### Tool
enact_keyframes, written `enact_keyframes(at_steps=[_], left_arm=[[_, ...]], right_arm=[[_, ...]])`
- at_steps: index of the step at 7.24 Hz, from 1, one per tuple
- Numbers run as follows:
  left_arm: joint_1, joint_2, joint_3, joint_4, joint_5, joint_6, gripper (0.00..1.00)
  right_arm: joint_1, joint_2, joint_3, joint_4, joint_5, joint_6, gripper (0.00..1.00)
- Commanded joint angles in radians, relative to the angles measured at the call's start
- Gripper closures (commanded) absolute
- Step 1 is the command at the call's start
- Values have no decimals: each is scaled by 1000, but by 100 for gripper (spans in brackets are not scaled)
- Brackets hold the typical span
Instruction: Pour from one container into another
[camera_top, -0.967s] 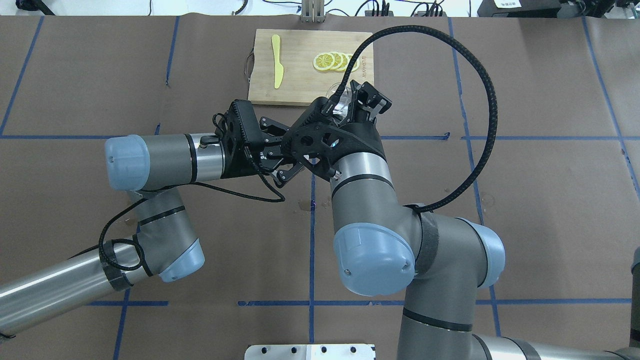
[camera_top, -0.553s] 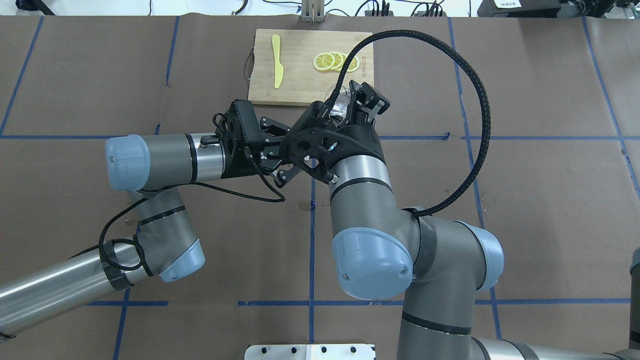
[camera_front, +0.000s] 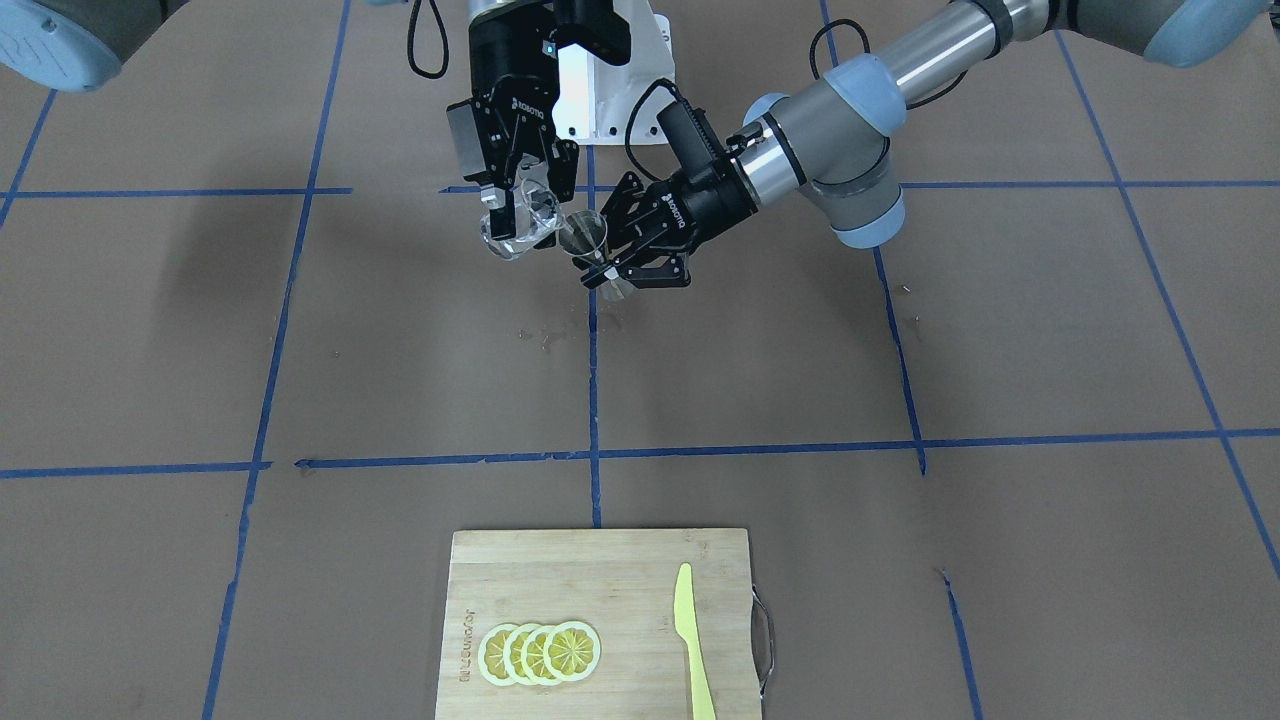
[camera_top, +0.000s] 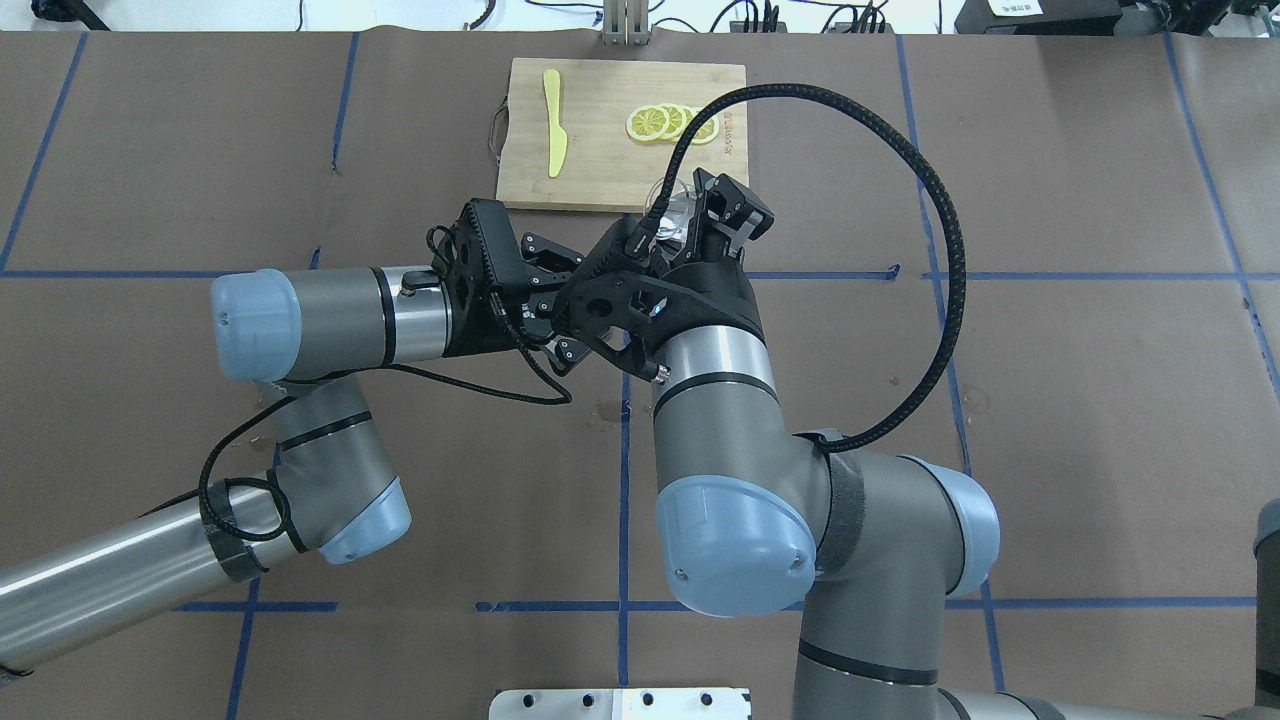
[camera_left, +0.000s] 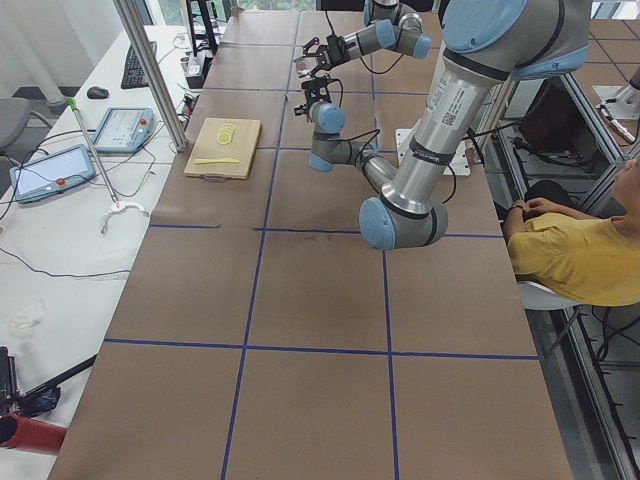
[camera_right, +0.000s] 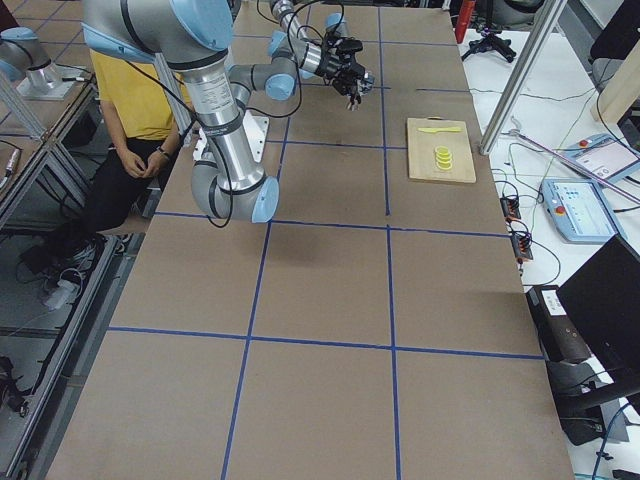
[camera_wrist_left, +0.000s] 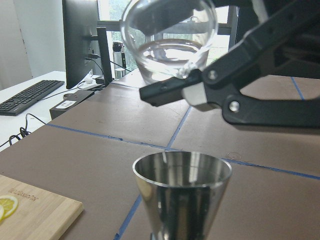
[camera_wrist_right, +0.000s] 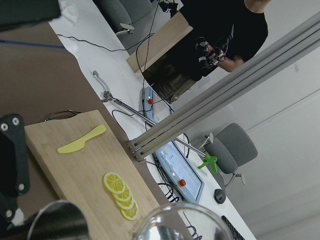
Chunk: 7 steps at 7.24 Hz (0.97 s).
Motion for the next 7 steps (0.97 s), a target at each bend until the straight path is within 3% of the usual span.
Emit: enact_keyframes(at_steps=[1,3,7], left_arm=[[-1,-2,0,0,-1,0,100],[1,-2,0,0,-1,0,100],[2,-2,0,0,-1,0,100]], right_arm=[[-8,35,1,-64,-40,-42,100],[-22,34,-4,-68,-87,-124,100],[-25,29,-8,-68,-95,-148,100]])
